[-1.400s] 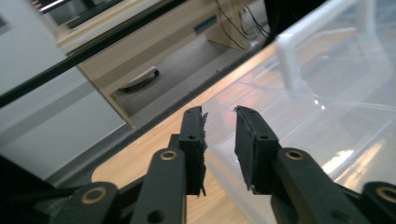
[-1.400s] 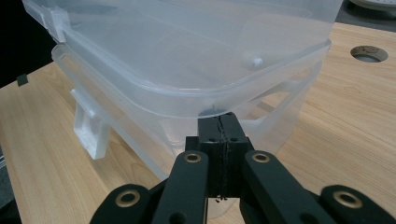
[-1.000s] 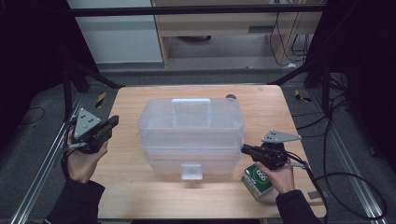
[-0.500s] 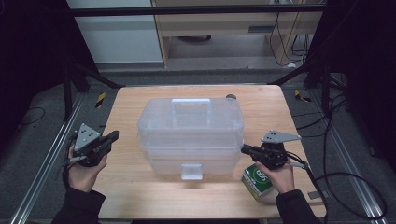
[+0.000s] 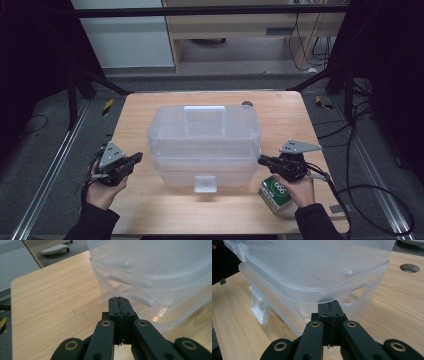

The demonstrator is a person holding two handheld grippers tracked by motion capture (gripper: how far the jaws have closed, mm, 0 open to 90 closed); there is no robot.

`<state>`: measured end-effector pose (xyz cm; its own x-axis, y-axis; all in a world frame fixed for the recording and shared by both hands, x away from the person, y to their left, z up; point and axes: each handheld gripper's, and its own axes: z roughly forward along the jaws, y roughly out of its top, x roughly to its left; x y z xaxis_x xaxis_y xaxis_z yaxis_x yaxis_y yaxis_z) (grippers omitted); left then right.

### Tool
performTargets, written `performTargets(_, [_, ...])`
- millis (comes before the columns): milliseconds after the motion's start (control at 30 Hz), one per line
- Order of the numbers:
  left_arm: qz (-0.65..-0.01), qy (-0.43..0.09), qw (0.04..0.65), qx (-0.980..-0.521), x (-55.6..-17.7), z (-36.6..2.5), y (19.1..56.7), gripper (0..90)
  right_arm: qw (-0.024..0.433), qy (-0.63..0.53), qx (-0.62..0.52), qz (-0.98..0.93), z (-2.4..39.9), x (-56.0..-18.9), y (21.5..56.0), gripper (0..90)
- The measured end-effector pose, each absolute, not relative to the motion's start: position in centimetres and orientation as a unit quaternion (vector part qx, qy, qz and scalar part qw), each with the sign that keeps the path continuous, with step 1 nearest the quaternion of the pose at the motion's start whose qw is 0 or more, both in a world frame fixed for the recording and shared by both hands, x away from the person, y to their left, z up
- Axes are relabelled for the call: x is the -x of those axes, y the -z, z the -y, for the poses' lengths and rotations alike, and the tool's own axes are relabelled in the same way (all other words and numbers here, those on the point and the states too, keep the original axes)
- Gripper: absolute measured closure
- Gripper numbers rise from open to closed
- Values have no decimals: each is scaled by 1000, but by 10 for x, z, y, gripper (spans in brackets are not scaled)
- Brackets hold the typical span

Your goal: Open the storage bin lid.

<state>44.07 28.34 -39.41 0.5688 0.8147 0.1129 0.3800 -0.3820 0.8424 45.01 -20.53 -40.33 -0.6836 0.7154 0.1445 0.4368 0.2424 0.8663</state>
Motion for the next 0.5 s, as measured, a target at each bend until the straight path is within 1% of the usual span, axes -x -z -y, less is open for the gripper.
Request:
performTargets(267, [-360, -251, 411, -799, -441, -272, 399, 895, 139, -491, -373, -775, 205, -451, 403, 900])
performTargets(400, [-356, -235, 430, -795, -440, -269, 398, 894, 138, -492, -373, -774, 205, -451, 403, 900])
performTargets(500, [-351, -235, 437, -794, -439, -267, 395, 895, 139, -493, -374, -773, 206, -451, 403, 900])
